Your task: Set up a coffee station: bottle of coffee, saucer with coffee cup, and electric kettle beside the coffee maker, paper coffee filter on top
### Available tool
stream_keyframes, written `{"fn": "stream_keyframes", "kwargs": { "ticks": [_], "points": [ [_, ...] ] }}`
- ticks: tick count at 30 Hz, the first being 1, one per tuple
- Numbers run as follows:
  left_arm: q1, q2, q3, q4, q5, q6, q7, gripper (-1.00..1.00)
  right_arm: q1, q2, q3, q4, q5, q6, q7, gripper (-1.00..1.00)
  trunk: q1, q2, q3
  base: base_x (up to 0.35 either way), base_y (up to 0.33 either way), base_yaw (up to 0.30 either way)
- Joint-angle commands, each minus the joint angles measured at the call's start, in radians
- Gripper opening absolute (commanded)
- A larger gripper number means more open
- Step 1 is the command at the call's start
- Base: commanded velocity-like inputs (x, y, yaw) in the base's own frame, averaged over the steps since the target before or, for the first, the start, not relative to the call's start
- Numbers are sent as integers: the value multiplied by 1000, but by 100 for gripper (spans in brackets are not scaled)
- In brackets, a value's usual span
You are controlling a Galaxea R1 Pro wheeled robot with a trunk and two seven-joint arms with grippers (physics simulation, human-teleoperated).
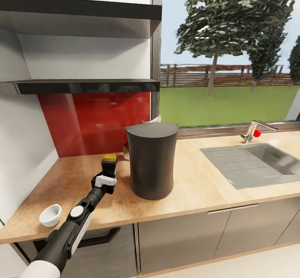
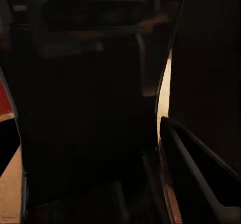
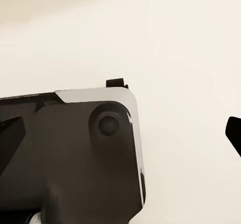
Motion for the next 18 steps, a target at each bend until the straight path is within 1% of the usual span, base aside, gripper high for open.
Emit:
{"fn": "stream_keyframes", "kwargs": {
  "ticks": [1, 3, 4, 5, 8, 10, 16, 18],
  "points": [
    [4, 0, -1, 15, 1, -21, -2, -100, -1, -1, -9, 1, 10, -4, 3, 100, 0, -2, -1, 0, 0, 0],
    [8, -2, -2, 36, 2, -60, -2, -100, -1, -2, -9, 1, 10, -3, 4, 100, 0, -2, -1, 0, 0, 0],
    [12, -8, -2, 41, 2, -65, 5, -100, -1, 4, -10, -2, 10, 1, 6, 100, 0, -2, -1, 0, 0, 0],
    [13, -3, -2, 47, 2, -71, 3, -100, -1, 9, -7, -2, 10, -1, 4, 100, 0, -2, -1, 0, 0, 0],
    [14, 0, -2, 65, 1, -86, 0, -100, -1, 9, -5, -1, 10, -2, 3, 100, 0, -2, -1, 11, 0, 0],
    [19, 2, -2, 59, 1, -74, -1, -100, -1, 12, -4, -2, 10, -3, 3, 100, 0, -2, -1, 113, 0, 0],
    [26, 3, -2, 44, 1, -40, -2, -100, -1, 12, -3, -1, 10, -4, 4, 100, 0, -2, -1, 279, 0, 0],
    [29, 3, -2, 49, 1, -41, -2, -100, -1, 12, -2, -1, 10, -4, 3, 100, 0, -2, -1, 326, 0, 0]
  ]
}}
